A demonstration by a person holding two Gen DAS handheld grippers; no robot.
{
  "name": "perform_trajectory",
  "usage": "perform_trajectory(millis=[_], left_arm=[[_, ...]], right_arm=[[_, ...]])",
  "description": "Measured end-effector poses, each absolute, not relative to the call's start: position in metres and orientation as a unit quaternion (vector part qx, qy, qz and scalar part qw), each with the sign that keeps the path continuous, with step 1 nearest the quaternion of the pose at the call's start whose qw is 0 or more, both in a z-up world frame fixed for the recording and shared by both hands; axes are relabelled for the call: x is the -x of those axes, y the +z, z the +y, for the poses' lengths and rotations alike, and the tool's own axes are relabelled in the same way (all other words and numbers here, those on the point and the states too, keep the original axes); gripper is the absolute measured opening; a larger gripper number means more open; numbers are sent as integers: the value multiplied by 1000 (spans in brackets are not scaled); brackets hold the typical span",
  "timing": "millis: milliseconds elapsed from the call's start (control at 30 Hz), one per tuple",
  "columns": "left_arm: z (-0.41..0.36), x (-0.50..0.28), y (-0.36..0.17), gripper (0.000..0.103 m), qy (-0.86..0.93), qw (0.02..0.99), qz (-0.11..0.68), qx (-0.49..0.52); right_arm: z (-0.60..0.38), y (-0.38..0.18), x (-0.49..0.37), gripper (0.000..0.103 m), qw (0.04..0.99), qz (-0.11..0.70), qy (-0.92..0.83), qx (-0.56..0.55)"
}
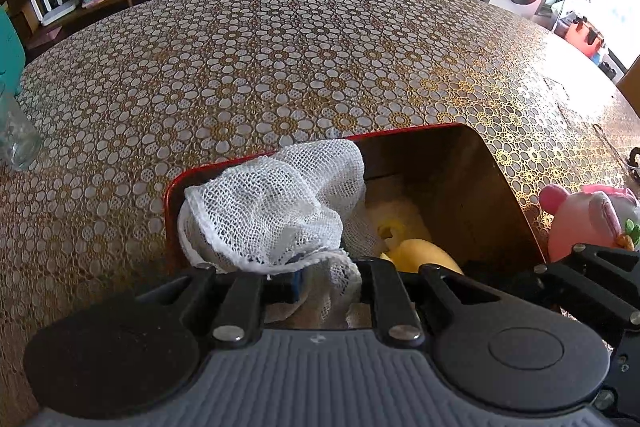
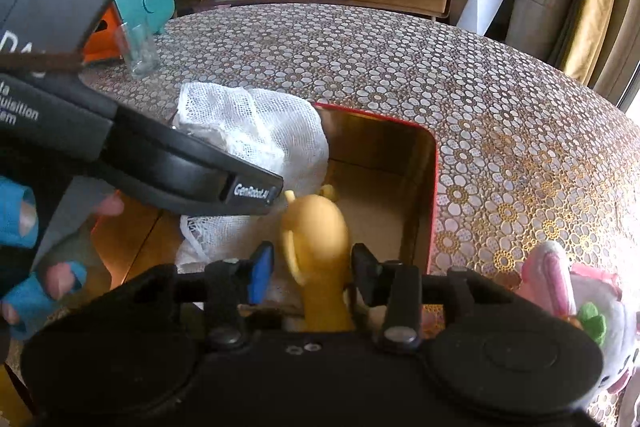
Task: Organize soft objects
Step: 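Carry the mesh cloth and duck to the red box and lower them in, then open both tools to release the cloth and duck into the box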
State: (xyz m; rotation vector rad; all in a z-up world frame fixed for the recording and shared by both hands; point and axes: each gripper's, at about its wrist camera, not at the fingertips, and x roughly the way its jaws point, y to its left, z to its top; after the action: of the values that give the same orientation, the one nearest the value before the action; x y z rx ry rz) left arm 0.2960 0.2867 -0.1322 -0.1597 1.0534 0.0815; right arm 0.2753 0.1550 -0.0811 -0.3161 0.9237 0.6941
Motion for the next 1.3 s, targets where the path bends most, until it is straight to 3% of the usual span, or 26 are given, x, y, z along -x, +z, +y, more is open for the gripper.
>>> perform_trajectory(millis=[167, 300, 700, 1300], left_arm=[[285, -294, -127, 22, 45, 862, 499, 79], [280, -290, -121, 64, 52, 865, 493, 76], [271, -254, -81, 65, 64, 882, 463, 63], [189, -181, -1, 67, 20, 923, 383, 21]], right_arm=[[149, -76, -273, 45, 829, 431, 327, 143], [143, -68, -269, 52, 830, 428, 330, 138], [108, -30, -245, 62, 838, 405, 349, 109], [8, 33, -209, 66, 873, 349, 339, 17]])
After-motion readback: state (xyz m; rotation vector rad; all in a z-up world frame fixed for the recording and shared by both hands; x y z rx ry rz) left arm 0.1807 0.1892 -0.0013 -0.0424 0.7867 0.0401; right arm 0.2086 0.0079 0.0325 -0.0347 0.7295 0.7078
